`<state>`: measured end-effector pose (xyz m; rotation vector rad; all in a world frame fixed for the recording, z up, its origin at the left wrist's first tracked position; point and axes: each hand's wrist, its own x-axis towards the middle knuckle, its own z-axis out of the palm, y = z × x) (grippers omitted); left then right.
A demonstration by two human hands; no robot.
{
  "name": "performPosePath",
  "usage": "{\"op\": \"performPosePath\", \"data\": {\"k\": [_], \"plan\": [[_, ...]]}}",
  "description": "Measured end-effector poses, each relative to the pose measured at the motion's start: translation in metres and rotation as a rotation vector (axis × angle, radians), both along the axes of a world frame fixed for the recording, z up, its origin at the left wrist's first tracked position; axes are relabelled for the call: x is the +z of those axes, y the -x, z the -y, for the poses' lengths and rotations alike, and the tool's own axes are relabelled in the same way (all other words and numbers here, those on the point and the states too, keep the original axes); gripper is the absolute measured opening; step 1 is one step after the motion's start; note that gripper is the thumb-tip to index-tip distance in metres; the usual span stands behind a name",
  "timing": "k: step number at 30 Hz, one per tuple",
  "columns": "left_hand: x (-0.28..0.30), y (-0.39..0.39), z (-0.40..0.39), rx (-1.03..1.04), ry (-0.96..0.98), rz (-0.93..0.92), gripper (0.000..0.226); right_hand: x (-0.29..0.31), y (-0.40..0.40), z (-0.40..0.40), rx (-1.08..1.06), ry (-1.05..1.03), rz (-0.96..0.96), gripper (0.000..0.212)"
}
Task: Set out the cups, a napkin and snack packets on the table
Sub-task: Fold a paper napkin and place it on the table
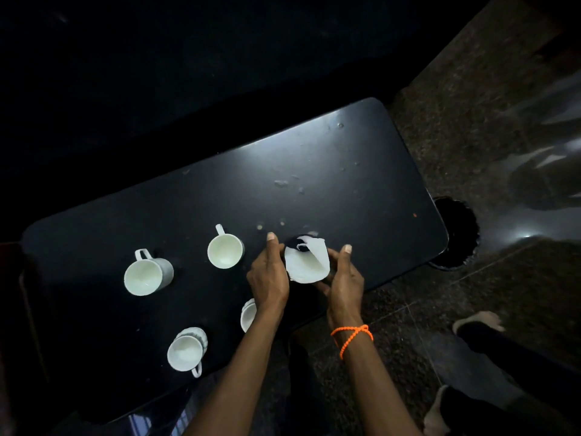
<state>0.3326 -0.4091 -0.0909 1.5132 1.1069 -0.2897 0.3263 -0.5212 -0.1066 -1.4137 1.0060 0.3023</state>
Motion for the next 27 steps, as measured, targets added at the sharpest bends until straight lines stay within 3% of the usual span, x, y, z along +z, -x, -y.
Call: {"op": "performPosePath", "data": {"k": [6,10,17,22,27], "plan": [[-0.002,0.000,0.002,0.048,0.078,0.013,0.074,-0.005,-0.002,-0.001,0.040,0.093,-0.008,0.046],[0.005,-0.001,-0.001,0.050,0.034,0.037,0.071,0.003,-0.009,0.002,0.114,0.351,0.024,0.053],[0.035,-0.007,-0.032,0.158,0.121,0.157,0.045,0.062,-0.053,-0.025,0.233,0.787,0.419,0.040],[0.062,-0.002,-0.100,0.235,0.081,0.236,0.053,0.098,-0.071,-0.105,0.382,0.770,0.671,0.036],[0.075,0.026,-0.203,0.434,0.022,0.266,0.054,0.099,-0.051,-0.235,0.669,0.622,0.846,0.031]]}}
